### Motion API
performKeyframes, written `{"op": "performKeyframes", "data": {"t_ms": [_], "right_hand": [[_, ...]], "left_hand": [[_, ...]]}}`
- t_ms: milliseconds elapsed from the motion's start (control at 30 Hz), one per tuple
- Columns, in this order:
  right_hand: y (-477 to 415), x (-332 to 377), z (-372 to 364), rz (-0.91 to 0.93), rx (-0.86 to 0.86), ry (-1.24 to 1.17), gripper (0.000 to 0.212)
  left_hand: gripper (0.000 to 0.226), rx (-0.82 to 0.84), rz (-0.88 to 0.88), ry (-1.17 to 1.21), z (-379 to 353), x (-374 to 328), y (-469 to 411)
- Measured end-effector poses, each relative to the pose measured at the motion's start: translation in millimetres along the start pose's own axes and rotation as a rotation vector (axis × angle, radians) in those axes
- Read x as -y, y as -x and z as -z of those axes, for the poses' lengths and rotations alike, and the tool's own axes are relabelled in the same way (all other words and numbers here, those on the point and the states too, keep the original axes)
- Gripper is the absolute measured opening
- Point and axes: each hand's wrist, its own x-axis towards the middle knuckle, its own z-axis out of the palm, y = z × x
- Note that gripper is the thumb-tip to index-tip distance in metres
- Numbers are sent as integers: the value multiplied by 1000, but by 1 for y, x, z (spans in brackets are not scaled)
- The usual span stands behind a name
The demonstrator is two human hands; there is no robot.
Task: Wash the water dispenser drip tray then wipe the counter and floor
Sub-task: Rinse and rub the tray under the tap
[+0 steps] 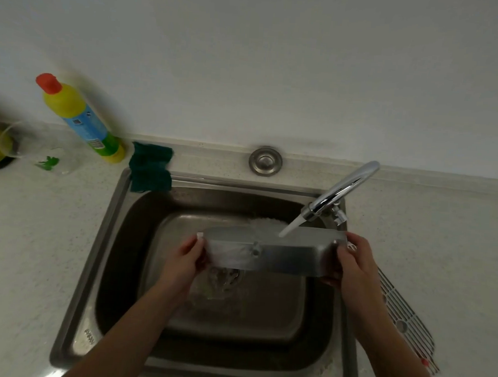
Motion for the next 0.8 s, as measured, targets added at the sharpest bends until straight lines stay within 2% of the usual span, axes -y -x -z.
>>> {"op": "performKeyframes", "data": {"t_ms": [67, 200, 300, 400, 500, 667, 767, 800], "right_hand": [[-3, -7, -8, -40, -11, -104, 15], [-15, -23, -25, -183, -58, -207, 15], [-23, -29, -33, -244, -26, -236, 21], [-28, -30, -35, -176, 8, -193, 24], [-25, -17, -33, 8, 30, -101, 25], [-9, 11, -18, 345, 168, 54, 44], [1, 14, -17, 428, 263, 231, 66], [2, 12, -17, 423, 274, 249, 72]], "left_hand": [[35, 10, -104, 1, 4, -15, 8], [36, 55, -288, -24, 9, -39, 27], [41, 123, -313, 26, 13, -52, 38], [34, 92, -332, -11, 16, -56, 44], [26, 33, -233, 2, 22, -45, 39], [32, 176, 143, 143, 28, -22, 30], [41, 208, 172, 139, 19, -13, 30], [34, 189, 147, 114, 15, -12, 29]]}}
